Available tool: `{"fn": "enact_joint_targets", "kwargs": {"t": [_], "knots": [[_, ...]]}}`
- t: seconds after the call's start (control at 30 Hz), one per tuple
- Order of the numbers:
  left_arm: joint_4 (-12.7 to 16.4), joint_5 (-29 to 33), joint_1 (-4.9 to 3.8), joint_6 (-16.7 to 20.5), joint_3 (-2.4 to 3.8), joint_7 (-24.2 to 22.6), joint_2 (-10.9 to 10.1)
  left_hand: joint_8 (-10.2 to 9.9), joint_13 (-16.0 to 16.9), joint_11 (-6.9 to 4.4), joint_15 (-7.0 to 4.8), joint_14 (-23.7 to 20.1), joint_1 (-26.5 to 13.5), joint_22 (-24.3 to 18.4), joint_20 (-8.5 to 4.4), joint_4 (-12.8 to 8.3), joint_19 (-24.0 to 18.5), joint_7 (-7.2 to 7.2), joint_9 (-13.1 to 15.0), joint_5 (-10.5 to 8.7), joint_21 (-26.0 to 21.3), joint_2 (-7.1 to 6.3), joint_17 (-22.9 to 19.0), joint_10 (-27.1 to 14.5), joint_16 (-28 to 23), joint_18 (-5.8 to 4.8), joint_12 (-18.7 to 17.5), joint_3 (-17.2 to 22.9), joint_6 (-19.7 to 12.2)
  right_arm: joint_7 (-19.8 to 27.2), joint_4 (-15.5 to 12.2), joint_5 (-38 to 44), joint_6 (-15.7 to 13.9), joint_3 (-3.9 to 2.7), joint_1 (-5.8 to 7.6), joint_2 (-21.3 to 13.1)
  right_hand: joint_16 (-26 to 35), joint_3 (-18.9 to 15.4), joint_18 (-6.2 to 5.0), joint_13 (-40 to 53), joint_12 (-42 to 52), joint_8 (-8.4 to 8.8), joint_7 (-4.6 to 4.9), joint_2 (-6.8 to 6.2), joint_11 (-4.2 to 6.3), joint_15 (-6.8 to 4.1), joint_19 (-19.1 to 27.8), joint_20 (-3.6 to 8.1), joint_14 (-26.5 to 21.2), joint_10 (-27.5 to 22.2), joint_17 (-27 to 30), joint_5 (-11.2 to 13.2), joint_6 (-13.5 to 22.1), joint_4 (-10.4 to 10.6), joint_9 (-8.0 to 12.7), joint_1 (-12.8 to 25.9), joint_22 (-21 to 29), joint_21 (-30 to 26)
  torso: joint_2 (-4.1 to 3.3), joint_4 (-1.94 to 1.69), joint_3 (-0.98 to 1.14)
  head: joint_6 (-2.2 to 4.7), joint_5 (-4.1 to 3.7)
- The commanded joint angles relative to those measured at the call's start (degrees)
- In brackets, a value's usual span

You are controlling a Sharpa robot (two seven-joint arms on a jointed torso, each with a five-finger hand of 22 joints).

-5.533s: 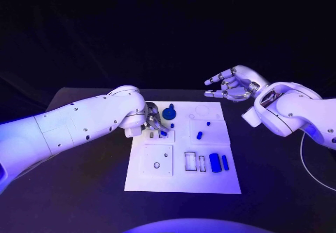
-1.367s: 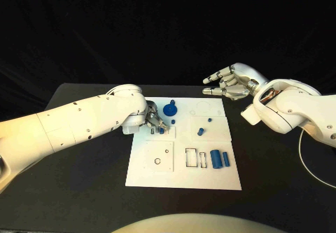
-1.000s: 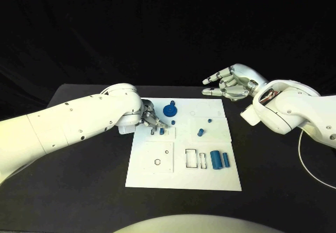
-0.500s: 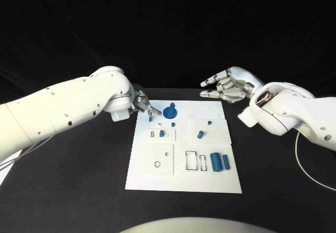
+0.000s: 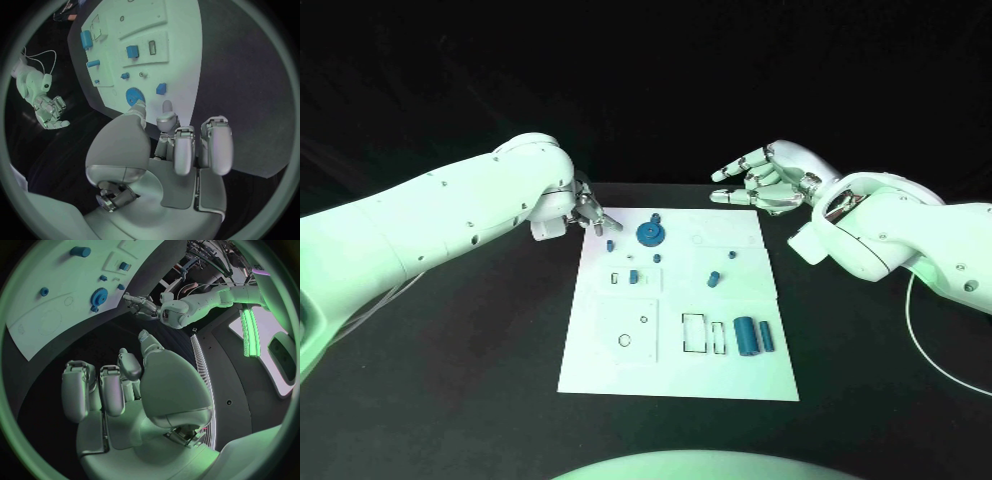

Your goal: Assemble the parts on the task board

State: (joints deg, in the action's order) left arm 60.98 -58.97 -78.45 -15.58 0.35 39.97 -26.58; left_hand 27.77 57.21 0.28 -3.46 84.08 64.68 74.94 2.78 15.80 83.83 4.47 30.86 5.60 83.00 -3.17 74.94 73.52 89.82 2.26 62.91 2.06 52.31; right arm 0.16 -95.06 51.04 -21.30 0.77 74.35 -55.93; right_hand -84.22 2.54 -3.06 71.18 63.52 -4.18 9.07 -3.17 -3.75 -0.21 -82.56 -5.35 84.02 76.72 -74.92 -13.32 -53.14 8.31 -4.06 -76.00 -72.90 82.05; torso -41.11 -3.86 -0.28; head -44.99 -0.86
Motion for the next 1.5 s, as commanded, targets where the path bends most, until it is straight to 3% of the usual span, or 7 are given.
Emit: {"fn": "enact_joint_targets", "kwargs": {"t": [0.03, 0.3, 1.5], "knots": [[-1.44, -1.84, 0.00, -4.06, -0.32, -0.96, 0.89, 0.10, 0.12, -0.17, 0.09, 5.92, 0.41, 5.45, 0.19, 0.18, 1.33, -0.15, -0.13, 0.13, 0.25, 0.21, 15.06, 0.55, 0.18, 0.16, 0.40, -0.54, 0.54, 0.32, 0.02, 0.09, 0.72, 0.01, -0.08, 0.11, 0.25, -0.01, -0.46, -0.03, -0.33, 0.26, -0.16, 0.25, -0.03, -0.45, 0.51, 0.03, 3.69, -0.41, -4.68, -0.20, -0.43, 0.22, 0.06, 0.53, 0.01, -0.25, -0.07, 0.07, -0.02, -0.04, 0.12], [-3.68, -2.09, 0.27, -4.61, -0.89, -1.73, 2.20, 0.33, 0.44, -0.35, -0.07, 5.92, 0.49, 5.81, 0.06, 0.48, 1.52, -0.37, -0.28, 0.15, 0.49, 0.90, 15.06, 0.84, 0.18, 0.07, 0.76, -1.13, 1.20, 0.36, 0.06, 0.10, 0.80, 0.01, -0.11, 0.20, 0.26, 0.01, -0.46, -0.02, -0.31, 0.26, -0.16, 0.31, -0.02, -0.46, 0.51, 0.04, 3.70, -0.40, -4.69, -0.32, -0.44, 0.19, 0.06, 0.47, 0.01, -0.26, 0.02, 0.03, 0.06, -0.22, 0.11], [-5.41, -0.47, 0.71, -6.21, -1.43, -2.09, 4.01, 2.14, 1.03, -1.14, -0.72, 5.92, 3.81, 6.67, -0.56, -0.85, 1.90, -1.26, 0.63, 0.32, 0.99, 2.80, 15.06, 1.65, 0.18, -0.11, 1.45, -2.59, 2.96, 0.54, 0.31, 0.10, 1.24, 0.02, -0.25, 0.68, 0.28, 0.01, -0.45, 0.04, -0.20, 0.25, -0.17, 0.45, -0.01, -0.47, 0.48, 0.05, 3.70, -0.35, -4.68, -0.45, -0.47, 0.21, 0.06, 0.48, -0.03, -0.26, 0.03, 0.03, 0.06, -0.47, -0.10]]}}
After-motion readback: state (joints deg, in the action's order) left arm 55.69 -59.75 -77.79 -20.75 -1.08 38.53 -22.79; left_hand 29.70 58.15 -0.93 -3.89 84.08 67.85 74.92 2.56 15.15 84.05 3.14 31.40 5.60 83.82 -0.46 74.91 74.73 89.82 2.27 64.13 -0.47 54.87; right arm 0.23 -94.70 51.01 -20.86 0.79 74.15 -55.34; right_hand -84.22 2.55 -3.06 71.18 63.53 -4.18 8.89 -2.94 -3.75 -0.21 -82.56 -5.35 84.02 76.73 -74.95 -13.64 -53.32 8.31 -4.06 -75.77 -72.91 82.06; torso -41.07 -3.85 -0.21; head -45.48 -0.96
